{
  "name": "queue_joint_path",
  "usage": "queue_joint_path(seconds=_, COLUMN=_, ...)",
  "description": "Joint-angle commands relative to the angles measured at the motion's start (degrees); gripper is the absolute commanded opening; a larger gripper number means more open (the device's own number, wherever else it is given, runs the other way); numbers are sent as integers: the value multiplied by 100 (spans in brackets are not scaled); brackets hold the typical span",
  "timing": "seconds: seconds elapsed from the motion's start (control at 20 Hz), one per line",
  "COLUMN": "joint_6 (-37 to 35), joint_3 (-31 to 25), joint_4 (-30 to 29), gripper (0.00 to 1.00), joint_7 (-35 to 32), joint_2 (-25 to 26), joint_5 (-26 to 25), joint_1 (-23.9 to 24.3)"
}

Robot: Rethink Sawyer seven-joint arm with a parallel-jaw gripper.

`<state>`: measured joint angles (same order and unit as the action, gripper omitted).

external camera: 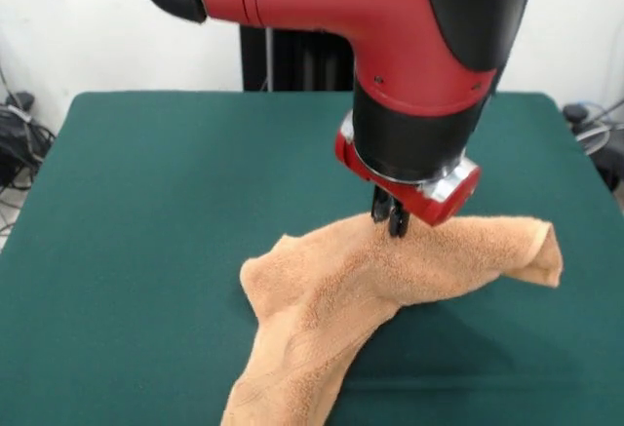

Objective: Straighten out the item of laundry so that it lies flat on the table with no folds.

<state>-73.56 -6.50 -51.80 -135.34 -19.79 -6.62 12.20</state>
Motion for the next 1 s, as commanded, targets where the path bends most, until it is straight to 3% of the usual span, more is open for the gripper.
queue_joint_path(seconds=0.05, joint_6=-776, joint_3=16, joint_4=-177, gripper=0, joint_7=229, joint_2=-282, joint_5=-150, joint_1=-3)
queue_joint_path(seconds=0.7, joint_6=-1640, joint_3=103, joint_4=-67, gripper=0, joint_7=-234, joint_2=-659, joint_5=-120, joint_1=-170)
queue_joint_path(seconds=1.0, joint_6=-2469, joint_3=104, joint_4=594, gripper=0, joint_7=-426, joint_2=-559, joint_5=-183, joint_1=-243)
